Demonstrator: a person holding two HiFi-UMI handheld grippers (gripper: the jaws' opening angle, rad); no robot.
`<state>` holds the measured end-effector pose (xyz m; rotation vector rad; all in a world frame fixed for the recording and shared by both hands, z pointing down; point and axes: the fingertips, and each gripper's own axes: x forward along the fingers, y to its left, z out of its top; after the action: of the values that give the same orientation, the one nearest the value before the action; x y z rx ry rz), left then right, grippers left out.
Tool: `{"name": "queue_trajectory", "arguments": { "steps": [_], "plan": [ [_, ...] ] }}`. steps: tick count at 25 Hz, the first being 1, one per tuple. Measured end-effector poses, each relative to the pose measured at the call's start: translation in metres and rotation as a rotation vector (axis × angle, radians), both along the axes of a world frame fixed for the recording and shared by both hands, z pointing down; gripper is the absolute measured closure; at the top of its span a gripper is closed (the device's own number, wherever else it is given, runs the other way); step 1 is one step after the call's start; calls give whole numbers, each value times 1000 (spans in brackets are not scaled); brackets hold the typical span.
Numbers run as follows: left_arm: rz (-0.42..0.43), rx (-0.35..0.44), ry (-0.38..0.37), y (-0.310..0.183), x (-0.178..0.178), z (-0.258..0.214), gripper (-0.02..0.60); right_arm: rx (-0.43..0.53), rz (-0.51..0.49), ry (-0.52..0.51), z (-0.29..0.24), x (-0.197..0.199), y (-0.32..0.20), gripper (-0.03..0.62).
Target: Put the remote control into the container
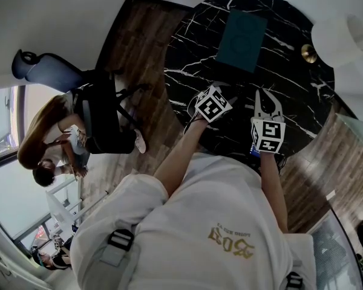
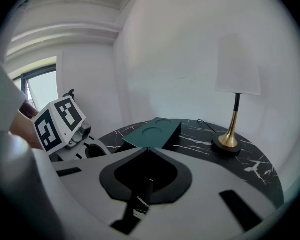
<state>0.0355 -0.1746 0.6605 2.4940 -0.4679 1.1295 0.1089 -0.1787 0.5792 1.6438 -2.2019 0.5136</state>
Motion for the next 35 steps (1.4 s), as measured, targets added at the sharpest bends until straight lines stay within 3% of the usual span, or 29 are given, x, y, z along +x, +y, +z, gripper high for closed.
{"name": "queue_trajectory", "arguments": {
  "steps": [1, 5, 9, 14, 19, 23, 28, 35],
  "plan": [
    [-4, -15, 8, 2, -1, -1, 578, 1, 0, 1, 0, 0, 0, 582],
    [-59, -38, 57, 1, -3, -8, 578, -1, -7, -3, -2, -3, 1, 582],
    [-76, -55, 92, 4, -3, -14, 578, -28, -13, -71, 2, -5, 4, 582],
    [-90, -83, 143, 9, -3, -19, 578, -51, -25, -74, 4, -9, 9, 582],
    [-189, 57, 257, -4, -10, -45, 578, -39, -8, -47, 0, -6, 12, 582],
    [-246, 130, 285, -12, -19, -60, 578, -28, 18, -55, -3, -1, 14, 582],
    [-345, 282, 359, -23, -36, -94, 578, -1, 20, -41, -14, -2, 17, 582],
    [-400, 369, 475, -27, -41, -144, 578, 35, 53, -18, -29, 13, 21, 582]
  ]
}}
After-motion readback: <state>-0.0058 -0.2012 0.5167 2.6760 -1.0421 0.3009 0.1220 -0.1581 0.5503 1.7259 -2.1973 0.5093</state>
